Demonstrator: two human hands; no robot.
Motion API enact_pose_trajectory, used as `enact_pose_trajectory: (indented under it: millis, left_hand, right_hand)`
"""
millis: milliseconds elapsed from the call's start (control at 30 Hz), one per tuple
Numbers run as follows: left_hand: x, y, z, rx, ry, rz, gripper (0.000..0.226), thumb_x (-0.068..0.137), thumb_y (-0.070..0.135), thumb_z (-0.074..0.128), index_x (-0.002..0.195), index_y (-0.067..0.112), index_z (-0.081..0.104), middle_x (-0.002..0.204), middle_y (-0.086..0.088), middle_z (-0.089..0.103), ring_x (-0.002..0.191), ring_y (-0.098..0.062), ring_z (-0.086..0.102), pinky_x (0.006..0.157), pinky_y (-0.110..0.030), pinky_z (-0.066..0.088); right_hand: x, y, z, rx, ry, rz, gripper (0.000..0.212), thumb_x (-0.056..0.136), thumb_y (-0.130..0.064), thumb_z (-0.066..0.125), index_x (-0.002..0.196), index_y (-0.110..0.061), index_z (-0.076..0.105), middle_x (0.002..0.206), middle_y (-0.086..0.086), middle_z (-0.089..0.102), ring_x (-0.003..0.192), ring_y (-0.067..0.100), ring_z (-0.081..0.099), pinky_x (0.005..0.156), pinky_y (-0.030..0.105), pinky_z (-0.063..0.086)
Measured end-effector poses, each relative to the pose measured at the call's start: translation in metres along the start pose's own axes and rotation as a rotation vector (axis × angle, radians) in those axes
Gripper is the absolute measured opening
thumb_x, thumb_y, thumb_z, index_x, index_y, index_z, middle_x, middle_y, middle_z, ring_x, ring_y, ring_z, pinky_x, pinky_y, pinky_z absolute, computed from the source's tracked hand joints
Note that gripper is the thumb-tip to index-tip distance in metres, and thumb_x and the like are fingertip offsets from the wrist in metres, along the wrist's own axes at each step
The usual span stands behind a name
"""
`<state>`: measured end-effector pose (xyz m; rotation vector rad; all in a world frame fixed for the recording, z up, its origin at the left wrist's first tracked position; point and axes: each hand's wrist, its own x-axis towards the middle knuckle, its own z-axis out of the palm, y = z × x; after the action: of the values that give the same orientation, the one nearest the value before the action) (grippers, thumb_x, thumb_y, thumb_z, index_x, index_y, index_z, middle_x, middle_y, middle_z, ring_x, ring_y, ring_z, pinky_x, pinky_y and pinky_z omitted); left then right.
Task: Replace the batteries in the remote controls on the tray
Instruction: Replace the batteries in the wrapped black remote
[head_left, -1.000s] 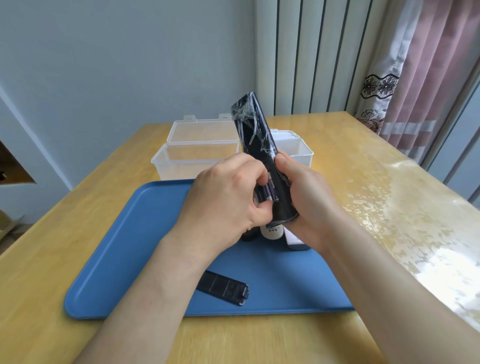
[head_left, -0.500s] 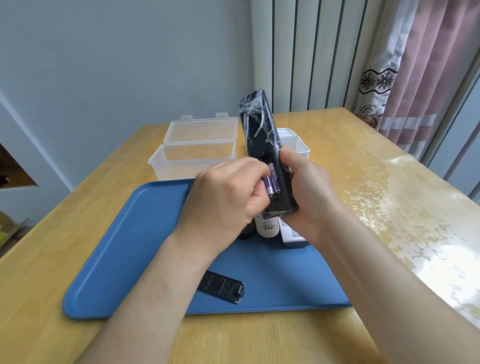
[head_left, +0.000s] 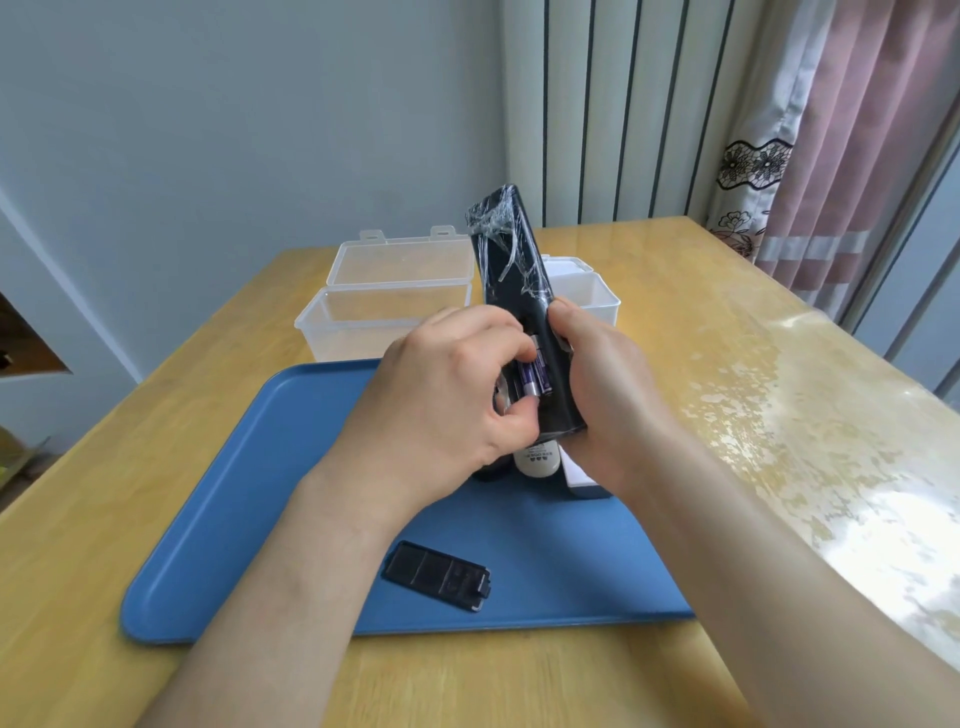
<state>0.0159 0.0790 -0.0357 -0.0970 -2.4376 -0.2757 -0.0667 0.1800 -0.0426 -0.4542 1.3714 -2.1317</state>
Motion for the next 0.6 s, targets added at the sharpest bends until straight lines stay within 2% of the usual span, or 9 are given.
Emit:
enact_pose_trajectory:
  millis: [67, 200, 333, 433, 533, 600]
  left_hand:
    - [0.0, 0.001, 0.002, 0.059, -0.002, 0.012, 0.029, 0.069, 0.025, 0.06, 0.09, 0.009, 0.071, 0.092, -0.003, 0.069, 0.081, -0.028, 0.064, 0.068, -0.039, 0.054]
    - [0.0, 0.004, 0.008, 0.103, 0.014, -0.004, 0.02, 0.066, 0.017, 0.062, 0.082, 0.008, 0.07, 0.083, -0.006, 0.069, 0.075, -0.03, 0.065, 0.061, -0.039, 0.054]
    - [-0.001, 0.007, 0.009, 0.078, 0.012, -0.027, 0.021, 0.065, 0.016, 0.058, 0.08, 0.007, 0.07, 0.082, -0.008, 0.071, 0.076, -0.028, 0.068, 0.06, -0.04, 0.055]
    - [-0.001, 0.007, 0.006, 0.009, 0.039, -0.004, 0.027, 0.068, 0.015, 0.056, 0.088, 0.009, 0.072, 0.086, -0.004, 0.072, 0.081, -0.025, 0.068, 0.066, -0.039, 0.056]
    - [-0.002, 0.005, 0.003, -0.089, 0.055, 0.047, 0.025, 0.074, 0.009, 0.059, 0.092, 0.013, 0.076, 0.099, 0.003, 0.073, 0.092, -0.021, 0.066, 0.077, -0.034, 0.054]
    - [-0.003, 0.002, 0.003, -0.133, 0.016, 0.073, 0.022, 0.08, 0.015, 0.061, 0.096, 0.014, 0.077, 0.106, 0.004, 0.072, 0.1, -0.019, 0.064, 0.085, -0.034, 0.052]
  right_hand:
    - [0.001, 0.001, 0.001, -0.02, 0.008, -0.017, 0.026, 0.101, -0.017, 0.037, 0.091, -0.011, 0.06, 0.074, 0.008, 0.055, 0.069, 0.021, 0.056, 0.064, 0.034, 0.046]
    - [0.001, 0.002, 0.0, -0.012, 0.013, -0.026, 0.03, 0.103, -0.017, 0.036, 0.085, -0.013, 0.06, 0.066, 0.001, 0.058, 0.06, 0.014, 0.057, 0.053, 0.025, 0.048]
    - [0.001, 0.002, -0.001, -0.001, 0.01, -0.012, 0.033, 0.104, -0.018, 0.035, 0.086, -0.015, 0.062, 0.068, 0.0, 0.063, 0.064, 0.014, 0.06, 0.058, 0.027, 0.049]
    - [0.002, 0.0, -0.005, 0.026, 0.018, 0.028, 0.031, 0.104, -0.019, 0.037, 0.088, -0.013, 0.063, 0.064, -0.001, 0.064, 0.058, 0.014, 0.061, 0.056, 0.026, 0.048]
    - [0.0, -0.005, -0.008, 0.116, 0.022, 0.092, 0.025, 0.1, -0.019, 0.042, 0.088, -0.013, 0.063, 0.062, 0.002, 0.062, 0.052, 0.015, 0.057, 0.054, 0.026, 0.046]
    - [0.001, -0.006, -0.012, 0.19, 0.021, 0.137, 0.027, 0.098, -0.018, 0.046, 0.082, -0.011, 0.067, 0.062, 0.003, 0.063, 0.051, 0.016, 0.058, 0.05, 0.024, 0.048]
